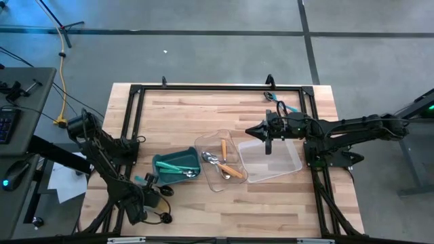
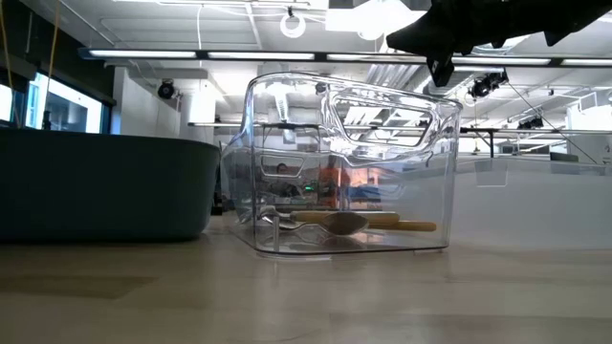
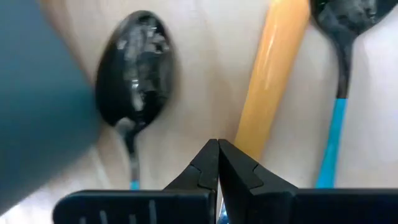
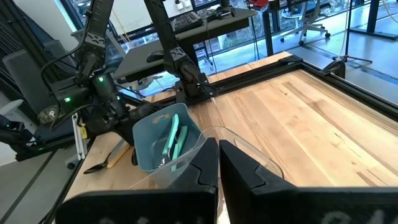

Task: Sort silverware by color (type)
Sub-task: Put the orange spoon into the transparent bin

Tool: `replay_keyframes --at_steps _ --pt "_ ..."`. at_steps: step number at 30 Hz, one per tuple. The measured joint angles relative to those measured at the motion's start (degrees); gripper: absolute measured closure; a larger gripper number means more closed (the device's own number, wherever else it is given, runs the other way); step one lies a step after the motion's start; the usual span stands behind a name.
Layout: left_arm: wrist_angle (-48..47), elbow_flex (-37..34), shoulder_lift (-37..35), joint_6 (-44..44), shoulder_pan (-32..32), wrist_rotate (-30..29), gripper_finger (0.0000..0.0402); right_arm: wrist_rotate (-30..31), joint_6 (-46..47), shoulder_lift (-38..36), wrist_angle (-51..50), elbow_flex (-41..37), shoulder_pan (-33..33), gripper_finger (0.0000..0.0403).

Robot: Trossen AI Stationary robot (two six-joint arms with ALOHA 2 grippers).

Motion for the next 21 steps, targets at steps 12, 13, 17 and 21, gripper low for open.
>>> replay_keyframes --at_steps 12,13,17,21 --pt "-3.3 0.0 -1.4 0.0 -0.7 2.2 0.0401 0.1 0.0 0.0 0.0 0.0 0.0 0.0403" --pt "-4.4 0.0 -2.2 0.0 -0.6 2.2 0.0401 0.4 0.0 0.0 0.0 0.0 0.0 0.0403" --pt "-6.7 0.0 -7.5 0.0 -0.3 2.4 0.0401 1.7 0.3 0.0 0.0 0.0 0.0 0.0403" --pt "-8.7 1.4 -13.4 0.0 -0.3 2.4 0.0402 1.8 0.5 0.0 0.0 0.0 0.0 0.0403"
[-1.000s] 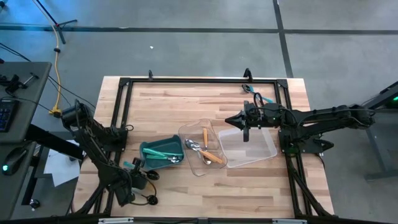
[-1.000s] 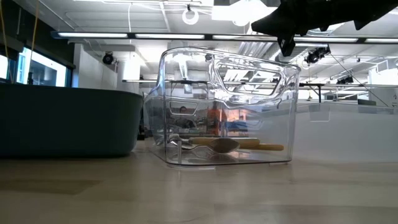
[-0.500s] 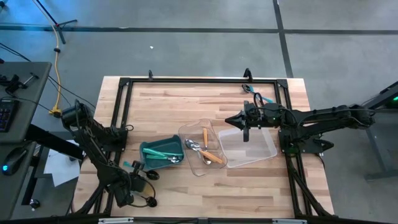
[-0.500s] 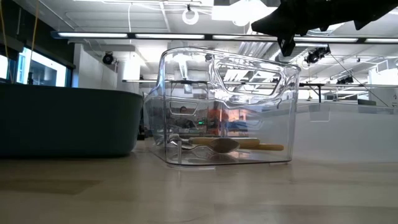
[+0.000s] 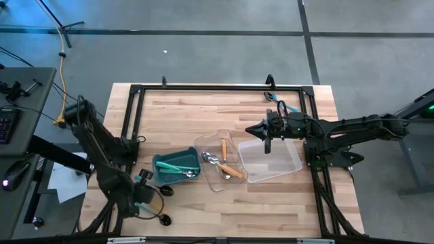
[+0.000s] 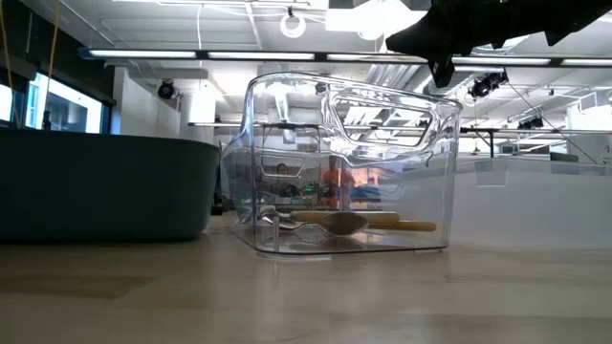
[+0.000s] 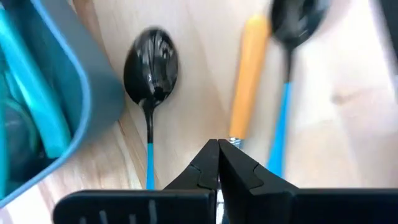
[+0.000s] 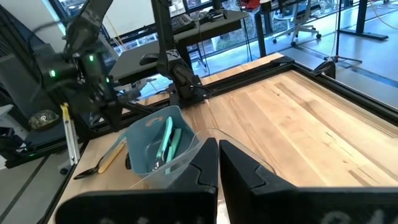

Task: Sort silverware by color (type)
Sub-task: Put the orange spoon into the transparent bin

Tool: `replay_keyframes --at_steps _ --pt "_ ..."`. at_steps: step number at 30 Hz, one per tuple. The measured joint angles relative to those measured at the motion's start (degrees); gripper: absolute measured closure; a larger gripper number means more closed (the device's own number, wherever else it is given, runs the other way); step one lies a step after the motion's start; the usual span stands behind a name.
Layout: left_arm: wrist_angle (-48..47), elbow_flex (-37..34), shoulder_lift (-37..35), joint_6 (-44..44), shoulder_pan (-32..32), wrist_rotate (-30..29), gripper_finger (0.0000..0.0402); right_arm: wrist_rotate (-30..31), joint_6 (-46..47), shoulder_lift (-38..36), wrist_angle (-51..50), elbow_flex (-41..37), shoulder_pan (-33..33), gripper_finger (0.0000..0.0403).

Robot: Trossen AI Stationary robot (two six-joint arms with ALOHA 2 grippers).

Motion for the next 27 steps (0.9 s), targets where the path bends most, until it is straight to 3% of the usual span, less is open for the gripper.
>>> replay_keyframes --at_steps 9,14,21,27 --pt "0.4 0.4 -4.9 0.0 0.0 1.8 0.0399 0.0 -0.5 0.0 -0.3 0.0 0.0 0.0403" --pt "2.0 0.4 -2.1 -1.1 0.0 3.3 0.0378 0.0 -0.5 0.0 -0.3 0.0 0.0 0.0403" --pt "7.7 0.4 4.5 -1.1 -0.6 4.3 0.0316 0.1 -0.5 0.0 -0.5 0.0 0.0 0.0403" --pt "6.8 0.3 9.2 -1.1 -0.6 4.3 0.0279 0.1 -0.5 0.0 -0.7 0.0 0.0 0.0403"
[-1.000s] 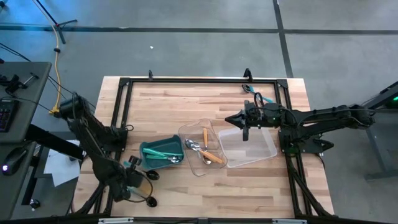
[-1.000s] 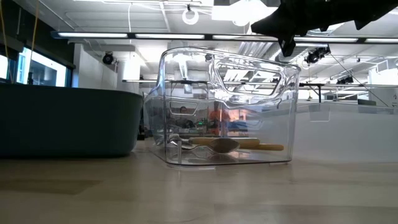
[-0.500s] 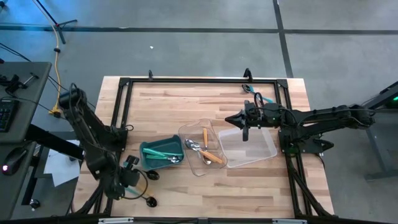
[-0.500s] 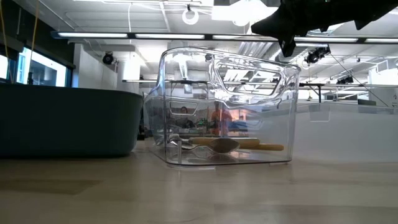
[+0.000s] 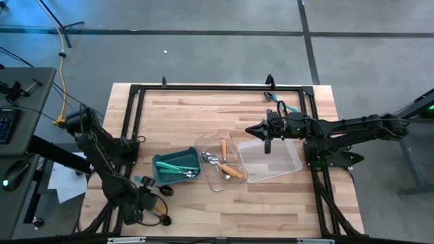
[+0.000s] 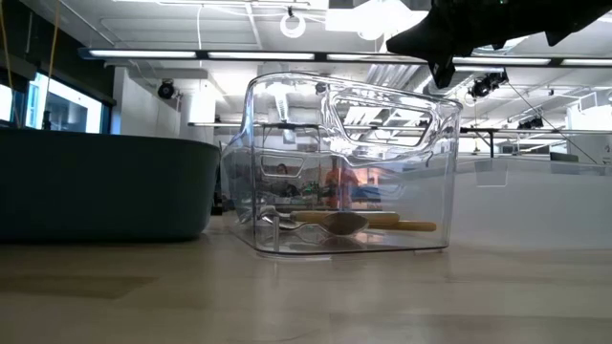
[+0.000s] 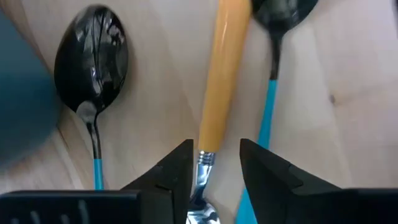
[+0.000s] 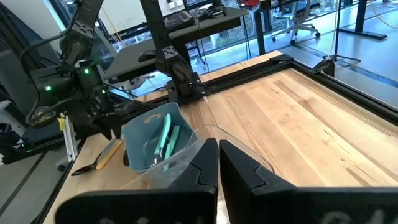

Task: Sort silverware by color (type)
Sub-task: Put the orange spoon into the transparent bin

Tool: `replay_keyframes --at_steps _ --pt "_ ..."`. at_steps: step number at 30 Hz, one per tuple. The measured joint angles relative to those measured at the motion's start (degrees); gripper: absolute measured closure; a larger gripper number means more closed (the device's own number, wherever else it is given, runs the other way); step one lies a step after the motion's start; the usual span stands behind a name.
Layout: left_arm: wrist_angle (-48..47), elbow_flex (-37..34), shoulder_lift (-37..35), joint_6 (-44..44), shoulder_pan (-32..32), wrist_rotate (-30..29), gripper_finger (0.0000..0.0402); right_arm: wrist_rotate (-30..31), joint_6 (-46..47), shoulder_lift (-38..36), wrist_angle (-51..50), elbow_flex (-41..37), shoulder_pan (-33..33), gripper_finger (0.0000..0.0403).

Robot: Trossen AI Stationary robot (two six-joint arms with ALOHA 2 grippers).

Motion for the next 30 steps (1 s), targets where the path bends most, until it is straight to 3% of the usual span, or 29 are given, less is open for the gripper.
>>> replay_keyframes --at_steps 30 --pt "4.7 -5.7 1.2 -0.5 -1.0 0.2 0.0279 0.0 0.1 0.0 -0.5 0.0 0.0 0.0403"
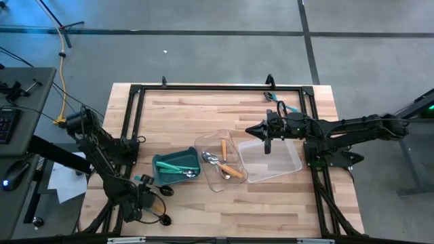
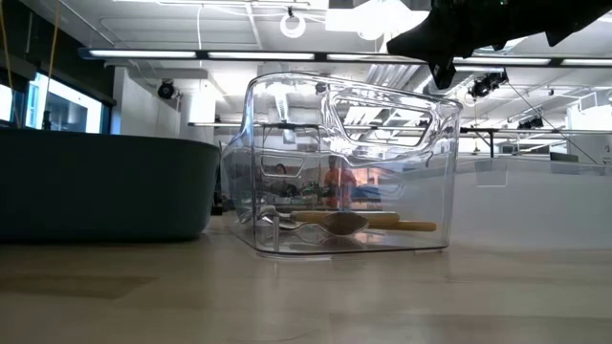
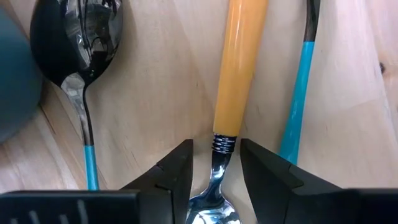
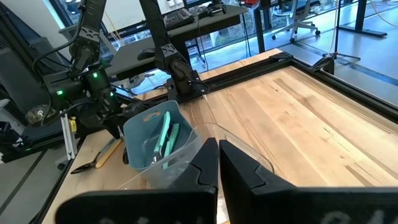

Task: Sort silverware by color (type)
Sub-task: Put the orange spoon into the transparent bin

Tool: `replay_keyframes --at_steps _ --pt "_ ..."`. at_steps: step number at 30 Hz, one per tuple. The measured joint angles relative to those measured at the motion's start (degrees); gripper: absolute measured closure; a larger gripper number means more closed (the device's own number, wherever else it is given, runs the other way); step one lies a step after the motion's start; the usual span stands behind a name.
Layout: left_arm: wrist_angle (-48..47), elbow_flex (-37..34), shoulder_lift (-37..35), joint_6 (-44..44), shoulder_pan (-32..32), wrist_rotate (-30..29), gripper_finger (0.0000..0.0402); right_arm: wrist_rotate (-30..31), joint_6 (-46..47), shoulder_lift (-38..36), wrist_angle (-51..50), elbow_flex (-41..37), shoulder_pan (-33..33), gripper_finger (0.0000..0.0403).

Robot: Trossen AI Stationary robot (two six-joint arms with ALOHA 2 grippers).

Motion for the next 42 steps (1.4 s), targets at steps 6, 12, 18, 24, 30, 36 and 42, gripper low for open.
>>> replay_keyframes --at_steps 6,12,18,24,30,36,42 --pt "0.7 -0.1 0.0 0.0 0.0 0.1 0.0338 0.0 0.0 0.0 0.0 0.0 0.0 0.0403" --pt "0.7 -0.1 -0.4 -1.5 0.1 0.5 0.039 0.0 0.1 0.0 0.0 0.0 0.0 0.0403" --pt "0.5 -0.3 -1.4 -1.5 0.1 0.2 0.0384 0.0 0.5 0.0 0.0 0.0 0.0 0.0403" --pt "0.3 0.1 -1.5 -1.6 0.0 0.5 0.039 0.0 0.5 0.0 0.0 0.0 0.0 0.0403" --pt "-1.5 2.9 -1.5 -1.6 0.0 0.5 0.0391 0.0 0.5 0.0 0.0 0.0 0.0 0.0403" --pt "-5.7 5.0 -5.3 -1.6 0.3 -0.4 0.0392 0.0 0.0 0.0 0.0 0.0 0.0 0.0403" --pt "-12.7 7.3 -14.4 -2.6 0.9 -0.9 0.0392 0.0 -0.1 0.0 -0.4 0.0 0.0 0.0403"
